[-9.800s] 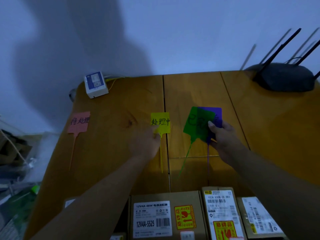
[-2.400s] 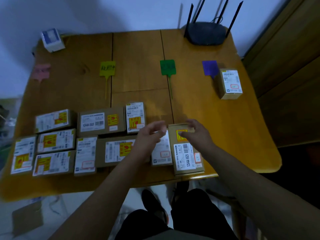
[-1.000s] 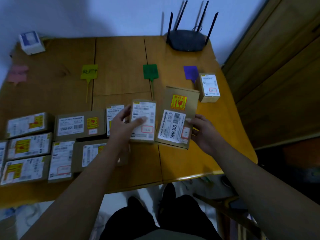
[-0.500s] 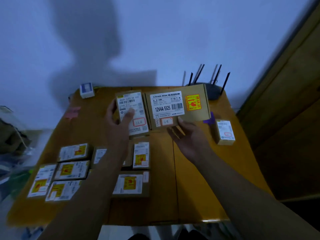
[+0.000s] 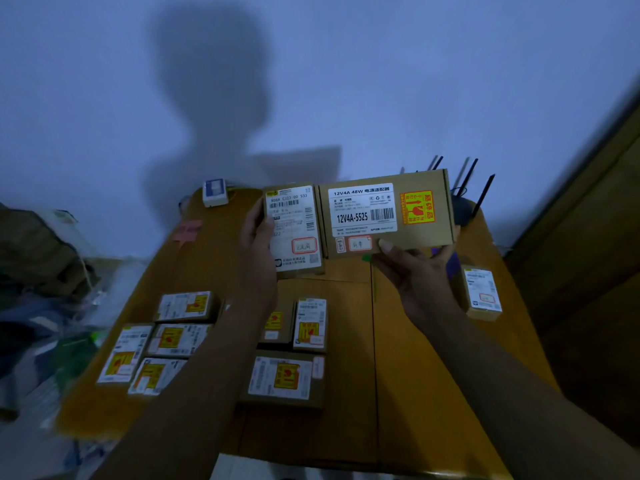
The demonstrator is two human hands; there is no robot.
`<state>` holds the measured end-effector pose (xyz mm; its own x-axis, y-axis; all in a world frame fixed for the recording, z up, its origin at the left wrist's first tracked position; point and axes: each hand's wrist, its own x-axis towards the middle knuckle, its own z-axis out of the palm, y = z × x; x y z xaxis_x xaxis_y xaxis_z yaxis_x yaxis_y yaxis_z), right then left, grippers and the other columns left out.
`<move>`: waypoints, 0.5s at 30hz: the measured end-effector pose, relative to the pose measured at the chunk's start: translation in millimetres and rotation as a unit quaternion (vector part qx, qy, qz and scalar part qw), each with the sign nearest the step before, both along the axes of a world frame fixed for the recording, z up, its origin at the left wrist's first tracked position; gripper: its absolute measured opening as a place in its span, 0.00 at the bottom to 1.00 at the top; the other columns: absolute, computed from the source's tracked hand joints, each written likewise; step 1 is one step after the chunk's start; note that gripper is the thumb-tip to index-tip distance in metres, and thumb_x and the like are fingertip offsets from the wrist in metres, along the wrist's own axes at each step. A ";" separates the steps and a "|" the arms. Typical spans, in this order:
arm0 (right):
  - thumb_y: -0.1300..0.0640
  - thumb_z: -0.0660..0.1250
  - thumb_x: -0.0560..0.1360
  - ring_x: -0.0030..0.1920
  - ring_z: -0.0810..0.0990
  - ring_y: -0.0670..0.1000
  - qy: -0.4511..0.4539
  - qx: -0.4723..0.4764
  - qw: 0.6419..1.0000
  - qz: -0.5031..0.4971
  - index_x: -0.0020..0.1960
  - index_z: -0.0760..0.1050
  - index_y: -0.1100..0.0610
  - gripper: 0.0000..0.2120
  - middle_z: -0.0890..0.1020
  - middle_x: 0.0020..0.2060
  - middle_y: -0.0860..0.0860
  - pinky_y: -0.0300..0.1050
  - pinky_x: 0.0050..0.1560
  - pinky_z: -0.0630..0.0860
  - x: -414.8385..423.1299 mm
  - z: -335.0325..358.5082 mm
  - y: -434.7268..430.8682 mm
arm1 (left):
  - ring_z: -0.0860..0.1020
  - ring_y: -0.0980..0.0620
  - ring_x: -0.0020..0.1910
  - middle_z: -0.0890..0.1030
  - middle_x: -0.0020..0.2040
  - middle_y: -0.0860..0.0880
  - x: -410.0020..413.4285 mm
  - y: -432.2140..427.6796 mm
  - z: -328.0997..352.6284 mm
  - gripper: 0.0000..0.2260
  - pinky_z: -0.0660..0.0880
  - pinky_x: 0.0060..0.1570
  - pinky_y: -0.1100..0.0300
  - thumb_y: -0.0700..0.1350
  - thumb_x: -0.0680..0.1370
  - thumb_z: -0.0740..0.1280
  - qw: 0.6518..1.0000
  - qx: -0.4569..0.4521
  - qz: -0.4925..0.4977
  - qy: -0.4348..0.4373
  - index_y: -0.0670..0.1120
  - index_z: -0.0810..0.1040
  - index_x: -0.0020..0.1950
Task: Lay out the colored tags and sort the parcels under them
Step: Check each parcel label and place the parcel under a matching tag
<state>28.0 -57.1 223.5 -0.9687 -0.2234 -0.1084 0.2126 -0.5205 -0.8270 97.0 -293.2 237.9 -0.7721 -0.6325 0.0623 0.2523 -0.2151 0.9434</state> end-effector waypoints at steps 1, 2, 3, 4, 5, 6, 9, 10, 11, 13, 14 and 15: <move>0.72 0.77 0.71 0.65 0.84 0.64 0.009 0.004 1.000 0.002 0.78 0.55 0.40 0.49 0.81 0.68 0.63 0.66 0.61 0.82 0.3 0.5 0.6 | 0.84 0.41 0.60 0.84 0.65 0.46 -0.2 0.8 -1.2 0.17 0.84 0.52 0.46 0.44 0.85 0.62 1.000 -0.002 0.001 -0.001 0.51 0.74 0.75; 0.72 0.76 0.72 0.65 0.84 0.64 0.013 0.008 1.000 0.003 0.74 0.59 0.41 0.44 0.81 0.68 0.62 0.65 0.60 0.83 1.0 0.7 1.5 | 0.84 0.41 0.60 0.83 0.65 0.46 -0.3 1.6 -2.2 0.18 0.84 0.53 0.44 0.44 0.85 0.62 1.000 -0.003 0.001 -0.003 0.51 0.74 0.75; 0.72 0.75 0.73 0.64 0.84 0.64 0.014 0.007 1.000 0.004 0.72 0.61 0.42 0.40 0.82 0.67 0.61 0.63 0.59 0.83 1.8 0.4 2.7 | 0.84 0.42 0.60 0.83 0.66 0.46 -0.4 2.7 -3.2 0.18 0.84 0.54 0.44 0.44 0.85 0.62 1.000 -0.001 -0.001 -0.005 0.52 0.74 0.75; 0.71 0.75 0.74 0.64 0.85 0.64 0.010 0.003 1.000 0.004 0.71 0.63 0.43 0.37 0.83 0.65 0.61 0.62 0.58 0.84 2.5 -0.4 4.5 | 0.85 0.43 0.60 0.83 0.65 0.47 -0.8 3.1 -4.3 0.18 0.84 0.54 0.44 0.44 0.85 0.62 1.000 0.004 -0.001 -0.006 0.52 0.74 0.75; 0.69 0.75 0.75 0.63 0.85 0.64 -0.002 -0.004 1.000 -0.001 0.71 0.65 0.43 0.35 0.84 0.64 0.59 0.61 0.58 0.84 3.0 -1.4 6.7 | 0.85 0.43 0.60 0.84 0.65 0.47 -1.3 3.0 -5.6 0.18 0.84 0.53 0.45 0.43 0.85 0.63 1.000 0.010 -0.001 -0.007 0.52 0.74 0.75; 0.67 0.75 0.75 0.63 0.85 0.64 -0.017 -0.011 1.000 -0.008 0.71 0.67 0.44 0.33 0.85 0.64 0.58 0.61 0.58 0.84 3.3 -2.4 8.9 | 0.85 0.43 0.59 0.84 0.65 0.47 -1.9 2.4 -7.0 0.18 0.84 0.53 0.45 0.43 0.85 0.63 1.000 0.015 -0.002 -0.009 0.52 0.74 0.75; 0.55 0.74 0.79 0.66 0.83 0.62 -0.056 -0.017 0.998 -0.035 0.74 0.70 0.48 0.26 0.83 0.67 0.58 0.64 0.64 0.81 5.4 -3.4 16.2 | 0.85 0.43 0.59 0.84 0.64 0.47 -5.2 -1.9 -13.5 0.18 0.84 0.53 0.44 0.45 0.84 0.64 1.000 0.016 -0.012 -0.018 0.54 0.74 0.75; 0.52 0.72 0.80 0.67 0.83 0.61 -0.062 -0.013 0.997 -0.047 0.74 0.72 0.50 0.24 0.83 0.67 0.58 0.64 0.65 0.81 5.7 -3.9 19.3 | 0.85 0.43 0.59 0.84 0.64 0.47 -6.8 -3.7 -15.9 0.18 0.83 0.54 0.43 0.45 0.84 0.64 1.000 0.017 -0.017 -0.020 0.54 0.75 0.74; 0.50 0.71 0.81 0.67 0.82 0.61 -0.064 -0.006 0.996 -0.060 0.73 0.74 0.52 0.22 0.84 0.66 0.57 0.64 0.66 0.80 5.8 -4.4 23.0 | 0.85 0.43 0.59 0.84 0.64 0.47 -8.4 -4.9 -18.0 0.18 0.84 0.53 0.43 0.46 0.84 0.64 0.999 0.017 -0.024 -0.022 0.54 0.75 0.74; 0.51 0.69 0.82 0.67 0.82 0.61 -0.061 0.016 0.995 -0.076 0.69 0.78 0.54 0.17 0.85 0.64 0.57 0.63 0.68 0.79 5.9 -5.8 31.6 | 0.85 0.44 0.59 0.85 0.63 0.48 -12.3 -5.1 -21.4 0.18 0.85 0.50 0.46 0.46 0.84 0.64 0.999 0.015 -0.040 -0.029 0.55 0.75 0.74; 0.52 0.69 0.82 0.67 0.82 0.61 -0.059 0.028 0.995 -0.081 0.69 0.78 0.56 0.16 0.85 0.63 0.58 0.63 0.69 0.78 6.3 -7.0 36.2 | 0.85 0.44 0.59 0.85 0.63 0.48 -14.6 -4.3 -23.3 0.18 0.85 0.49 0.47 0.46 0.83 0.64 0.998 0.013 -0.049 -0.031 0.55 0.75 0.74; 0.53 0.70 0.82 0.67 0.82 0.61 -0.059 0.037 0.994 -0.086 0.69 0.78 0.57 0.17 0.85 0.64 0.59 0.62 0.69 0.78 7.0 -8.8 41.1 | 0.85 0.44 0.59 0.85 0.64 0.48 -17.4 -2.0 -25.8 0.18 0.85 0.50 0.47 0.46 0.83 0.64 0.998 0.010 -0.059 -0.032 0.54 0.75 0.74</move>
